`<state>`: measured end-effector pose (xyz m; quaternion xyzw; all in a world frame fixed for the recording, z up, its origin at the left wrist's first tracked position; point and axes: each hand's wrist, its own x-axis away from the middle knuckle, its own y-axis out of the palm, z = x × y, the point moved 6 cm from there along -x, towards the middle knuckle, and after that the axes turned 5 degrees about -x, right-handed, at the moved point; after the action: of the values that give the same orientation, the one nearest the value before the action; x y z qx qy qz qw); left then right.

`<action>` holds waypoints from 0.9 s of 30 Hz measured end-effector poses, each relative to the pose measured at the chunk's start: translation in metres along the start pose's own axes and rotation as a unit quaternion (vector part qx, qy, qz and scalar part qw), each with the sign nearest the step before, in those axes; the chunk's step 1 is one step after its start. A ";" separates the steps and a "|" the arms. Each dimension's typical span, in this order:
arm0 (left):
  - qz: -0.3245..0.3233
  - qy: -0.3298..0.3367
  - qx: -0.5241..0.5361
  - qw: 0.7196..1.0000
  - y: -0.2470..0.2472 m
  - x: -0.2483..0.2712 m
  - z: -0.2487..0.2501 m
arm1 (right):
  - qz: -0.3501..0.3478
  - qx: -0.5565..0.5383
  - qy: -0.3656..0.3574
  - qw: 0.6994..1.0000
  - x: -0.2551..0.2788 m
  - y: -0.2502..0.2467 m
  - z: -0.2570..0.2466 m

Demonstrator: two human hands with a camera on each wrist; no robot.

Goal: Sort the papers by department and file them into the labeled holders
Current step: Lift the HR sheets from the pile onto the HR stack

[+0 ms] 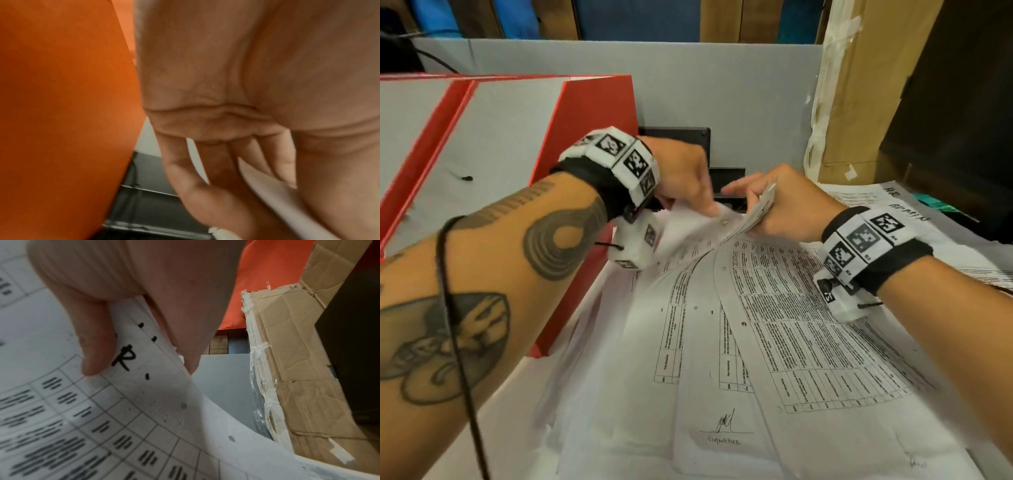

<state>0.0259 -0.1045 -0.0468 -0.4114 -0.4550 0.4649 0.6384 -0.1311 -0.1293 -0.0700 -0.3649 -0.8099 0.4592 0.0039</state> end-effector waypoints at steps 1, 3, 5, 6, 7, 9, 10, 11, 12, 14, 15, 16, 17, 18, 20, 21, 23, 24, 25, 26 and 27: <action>-0.029 0.035 0.100 0.994 0.000 0.005 0.011 | 0.001 0.001 0.008 1.000 -0.001 0.001 0.004; -0.060 0.068 0.270 0.959 -0.003 0.010 0.023 | 0.038 -0.004 0.000 0.999 0.000 -0.003 0.006; -0.024 0.026 0.356 0.934 -0.004 0.007 0.015 | 0.076 -0.022 -0.012 0.997 0.003 -0.009 0.006; -0.006 -0.001 0.336 0.942 -0.001 0.005 0.008 | 0.085 -0.033 -0.013 0.996 0.004 -0.012 0.005; 0.002 -0.026 0.258 0.966 0.003 0.001 0.000 | 0.089 -0.035 -0.014 0.995 0.004 -0.014 0.006; -0.036 -0.070 0.018 0.997 0.018 -0.006 -0.017 | 0.067 -0.012 -0.017 0.998 0.004 -0.012 0.005; -0.075 -0.099 -0.077 0.989 0.028 -0.008 -0.025 | 0.051 0.000 -0.020 0.998 0.004 -0.009 0.006; -0.101 -0.121 -0.138 0.978 0.036 -0.010 -0.032 | 0.040 0.003 -0.015 0.999 0.004 -0.008 0.010; -0.102 -0.132 -0.159 0.973 0.041 -0.012 -0.037 | 0.034 0.002 -0.004 0.999 0.004 -0.007 0.013; -0.073 -0.135 -0.168 0.974 0.045 -0.016 -0.040 | 0.029 0.001 0.004 1.000 0.003 -0.005 0.014; -0.058 -0.136 -0.163 0.975 0.047 -0.019 -0.044 | 0.027 0.000 0.005 1.000 0.003 -0.005 0.013; -0.047 -0.137 -0.154 0.977 0.048 -0.020 -0.047 | 0.025 0.000 0.005 1.000 0.003 -0.004 0.013; -0.036 -0.138 -0.149 0.979 0.048 -0.021 -0.050 | 0.026 0.000 0.001 1.000 0.002 -0.004 0.011; -0.025 -0.136 -0.144 0.980 0.047 -0.021 -0.051 | 0.026 -0.001 -0.005 1.000 0.002 -0.003 0.011; 0.009 -0.123 -0.144 0.982 0.043 -0.023 -0.052 | 0.031 0.000 -0.009 0.999 0.002 -0.004 0.011; 0.028 -0.117 -0.148 0.982 0.041 -0.024 -0.051 | 0.035 0.003 -0.009 0.999 0.002 -0.004 0.011; 0.041 -0.111 -0.164 0.979 0.036 -0.024 -0.047 | 0.041 0.007 -0.004 0.999 0.002 -0.005 0.013; 0.043 -0.107 -0.173 0.978 0.034 -0.024 -0.045 | 0.043 0.010 0.000 0.999 0.002 -0.005 0.014; 0.046 -0.103 -0.176 0.978 0.031 -0.023 -0.044 | 0.046 0.013 0.003 0.999 0.001 -0.006 0.015; 0.052 -0.100 -0.171 0.979 0.027 -0.021 -0.042 | 0.047 0.016 0.004 0.999 0.001 -0.006 0.015; 0.060 -0.093 -0.162 0.981 0.023 -0.019 -0.039 | 0.047 0.018 0.006 0.999 0.000 -0.006 0.016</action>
<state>0.0558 -0.1215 -0.0818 -0.4914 -0.5559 0.4586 0.4891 -0.1402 -0.1424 -0.0748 -0.4051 -0.7833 0.4715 -0.0060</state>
